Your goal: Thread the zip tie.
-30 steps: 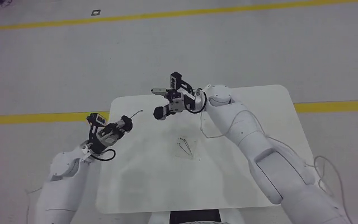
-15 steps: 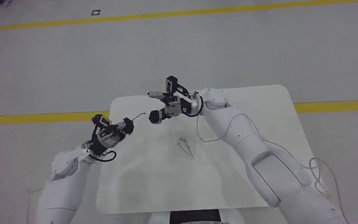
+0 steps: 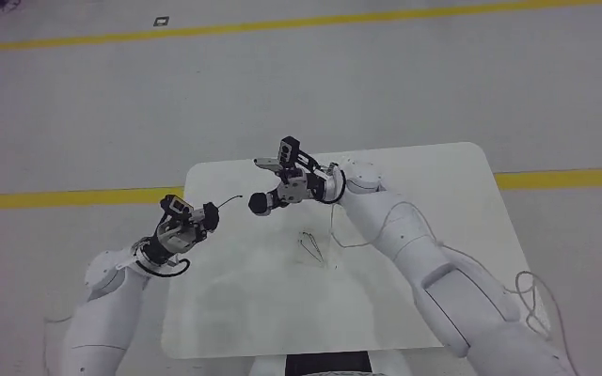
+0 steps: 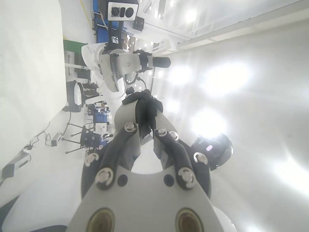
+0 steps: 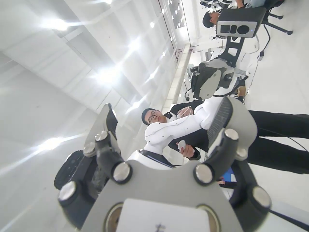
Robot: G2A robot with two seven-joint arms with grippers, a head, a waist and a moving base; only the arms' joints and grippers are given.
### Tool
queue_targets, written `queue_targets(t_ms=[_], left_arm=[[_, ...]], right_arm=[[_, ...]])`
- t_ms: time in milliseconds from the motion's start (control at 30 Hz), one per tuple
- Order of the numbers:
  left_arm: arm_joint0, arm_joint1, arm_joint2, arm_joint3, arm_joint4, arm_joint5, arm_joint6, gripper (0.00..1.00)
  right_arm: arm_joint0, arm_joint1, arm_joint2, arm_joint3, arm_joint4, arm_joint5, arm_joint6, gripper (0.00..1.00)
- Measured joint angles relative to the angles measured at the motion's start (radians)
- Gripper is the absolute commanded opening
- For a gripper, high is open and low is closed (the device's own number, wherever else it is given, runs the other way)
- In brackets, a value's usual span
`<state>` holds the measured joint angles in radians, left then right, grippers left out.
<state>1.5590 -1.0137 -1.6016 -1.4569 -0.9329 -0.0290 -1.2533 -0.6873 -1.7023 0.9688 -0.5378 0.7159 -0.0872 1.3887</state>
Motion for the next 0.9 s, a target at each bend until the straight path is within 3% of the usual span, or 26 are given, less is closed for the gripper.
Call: queue_targets(t_ms=[200,233,267,367,733,900], left_arm=[[0.003,0.001,0.008,0.007,-0.007,0.007,-0.01,0.0],[0.004,0.001,0.006,0.008,-0.011,0.009,-0.015,0.0],[0.004,0.002,0.005,0.009,-0.011,0.009,-0.019,0.0],[0.005,0.002,0.003,0.008,-0.009,0.007,-0.023,0.0],[0.004,0.002,0.003,0.008,-0.009,0.007,-0.022,0.0],[0.004,0.002,0.003,0.008,-0.009,0.007,-0.022,0.0]], right_arm=[[-0.044,0.007,0.0,-0.059,-0.015,0.034,-0.059,1.0],[-0.047,0.009,0.0,-0.065,-0.019,0.038,-0.063,0.86],[-0.05,0.01,0.0,-0.069,-0.023,0.04,-0.066,0.48],[-0.059,0.014,0.0,-0.078,-0.036,0.045,-0.076,0.3],[-0.075,0.025,0.0,-0.1,-0.061,0.052,-0.088,0.15],[-0.081,0.028,-0.002,-0.105,-0.066,0.052,-0.09,0.03]])
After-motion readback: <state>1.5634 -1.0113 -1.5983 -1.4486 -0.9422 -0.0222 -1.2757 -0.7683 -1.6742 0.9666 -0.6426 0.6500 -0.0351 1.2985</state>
